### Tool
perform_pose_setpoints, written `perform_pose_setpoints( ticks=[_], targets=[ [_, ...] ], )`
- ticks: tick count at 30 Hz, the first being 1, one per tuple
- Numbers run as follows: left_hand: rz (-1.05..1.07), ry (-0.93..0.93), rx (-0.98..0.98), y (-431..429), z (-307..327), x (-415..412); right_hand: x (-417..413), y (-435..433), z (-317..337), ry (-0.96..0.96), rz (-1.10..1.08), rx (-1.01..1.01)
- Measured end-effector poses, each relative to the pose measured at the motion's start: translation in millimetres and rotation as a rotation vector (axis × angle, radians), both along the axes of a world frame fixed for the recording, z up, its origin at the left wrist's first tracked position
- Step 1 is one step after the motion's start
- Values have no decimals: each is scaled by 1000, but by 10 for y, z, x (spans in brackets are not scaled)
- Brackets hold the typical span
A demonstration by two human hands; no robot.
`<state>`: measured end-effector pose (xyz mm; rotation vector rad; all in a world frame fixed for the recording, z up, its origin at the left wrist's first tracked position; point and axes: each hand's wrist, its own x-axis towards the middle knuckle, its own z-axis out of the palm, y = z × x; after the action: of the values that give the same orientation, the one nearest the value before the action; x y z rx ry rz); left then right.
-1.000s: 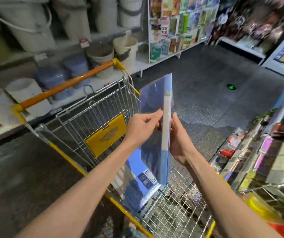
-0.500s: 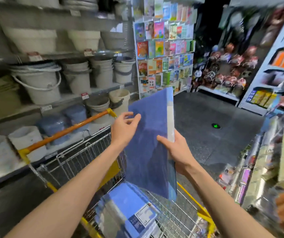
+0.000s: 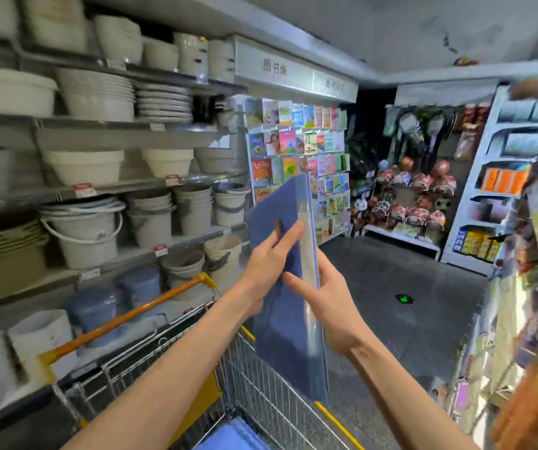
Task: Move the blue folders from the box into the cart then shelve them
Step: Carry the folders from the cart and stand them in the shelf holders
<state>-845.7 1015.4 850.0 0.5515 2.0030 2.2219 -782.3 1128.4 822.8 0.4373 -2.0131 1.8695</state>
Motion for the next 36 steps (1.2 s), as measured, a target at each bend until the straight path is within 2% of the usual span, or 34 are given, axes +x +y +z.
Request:
perform_pose_setpoints(
  ticks=[6, 15, 23, 31, 36],
  targets=[
    [-137, -9, 62, -34, 241, 188, 125, -20, 326, -128, 177, -174],
    [-239, 12, 175, -163, 455, 453, 199, -62, 558, -60, 177, -94],
    [-266, -60, 507, -223, 528, 449, 220, -155, 603, 69, 40, -10],
    [-246, -137, 482, -248, 584, 416, 262, -187, 681, 122, -30, 20],
    [-336, -163, 463, -236, 590, 342, 315, -187, 722, 106, -64, 48]
  ],
)
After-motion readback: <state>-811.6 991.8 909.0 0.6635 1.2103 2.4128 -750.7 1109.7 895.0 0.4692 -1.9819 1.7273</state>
